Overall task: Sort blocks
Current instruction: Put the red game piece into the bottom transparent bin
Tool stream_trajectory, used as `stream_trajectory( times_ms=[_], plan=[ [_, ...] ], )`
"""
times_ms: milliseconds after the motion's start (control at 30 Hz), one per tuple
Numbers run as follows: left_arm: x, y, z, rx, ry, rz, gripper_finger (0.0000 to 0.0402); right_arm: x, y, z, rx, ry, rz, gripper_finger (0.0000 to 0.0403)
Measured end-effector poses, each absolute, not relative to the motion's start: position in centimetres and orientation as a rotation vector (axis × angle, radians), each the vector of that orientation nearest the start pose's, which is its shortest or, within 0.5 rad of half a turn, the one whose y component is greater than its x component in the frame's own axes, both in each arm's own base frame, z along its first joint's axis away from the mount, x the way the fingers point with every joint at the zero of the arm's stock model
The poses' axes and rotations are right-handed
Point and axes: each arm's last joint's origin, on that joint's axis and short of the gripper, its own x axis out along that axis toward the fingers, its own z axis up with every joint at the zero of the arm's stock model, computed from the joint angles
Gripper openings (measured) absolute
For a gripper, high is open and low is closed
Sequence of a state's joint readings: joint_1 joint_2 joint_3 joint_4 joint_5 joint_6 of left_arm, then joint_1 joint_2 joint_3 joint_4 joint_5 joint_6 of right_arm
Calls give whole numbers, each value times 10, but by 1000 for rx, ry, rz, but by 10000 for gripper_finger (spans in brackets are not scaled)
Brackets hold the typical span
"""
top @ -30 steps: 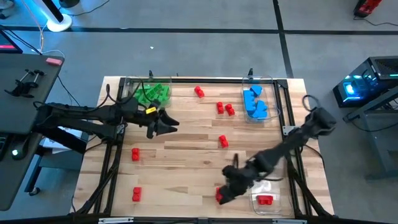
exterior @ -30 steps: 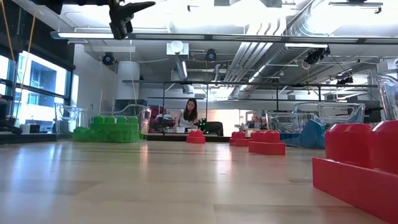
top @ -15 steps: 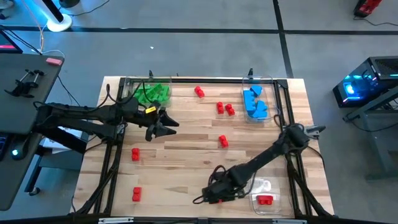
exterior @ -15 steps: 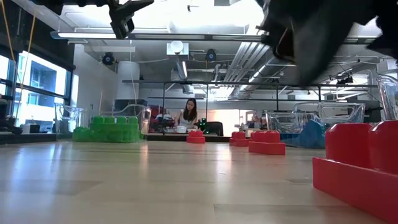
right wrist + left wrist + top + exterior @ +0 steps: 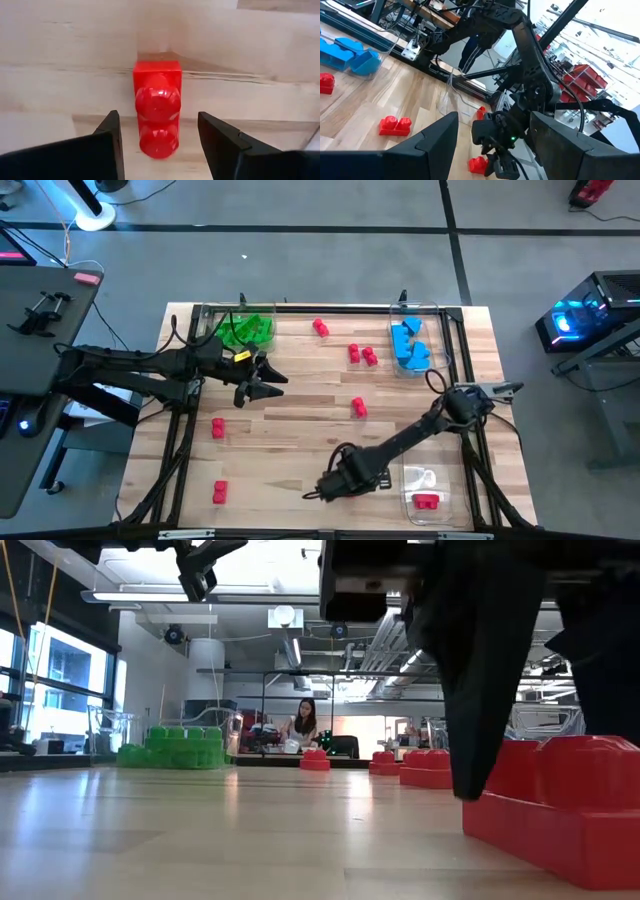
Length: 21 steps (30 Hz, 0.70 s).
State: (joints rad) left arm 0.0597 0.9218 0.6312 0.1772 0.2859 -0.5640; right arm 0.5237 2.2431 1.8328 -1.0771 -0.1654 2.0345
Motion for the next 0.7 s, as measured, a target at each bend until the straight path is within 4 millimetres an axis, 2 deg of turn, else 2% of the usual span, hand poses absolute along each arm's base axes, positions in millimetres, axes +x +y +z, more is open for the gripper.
stream_trajectory(
  times_ms=[67, 267, 433, 533, 700],
  plan=[
    [207, 4, 290, -581, 173, -188, 234, 380, 222, 171, 1283, 1386, -1052, 148],
    [207, 4, 290, -588, 173, -188, 234, 379, 218, 150, 1289, 1397, -1037, 148],
    [207, 4, 290, -588, 173, -188, 234, 378, 217, 144, 1270, 1395, -978, 143],
    [207, 4, 291, -587, 169, -182, 234, 377, 216, 144, 1231, 1405, -976, 111],
    [208, 5, 294, -581, 129, -175, 234, 370, 218, 149, 1139, 1403, -964, 17]
  ],
)
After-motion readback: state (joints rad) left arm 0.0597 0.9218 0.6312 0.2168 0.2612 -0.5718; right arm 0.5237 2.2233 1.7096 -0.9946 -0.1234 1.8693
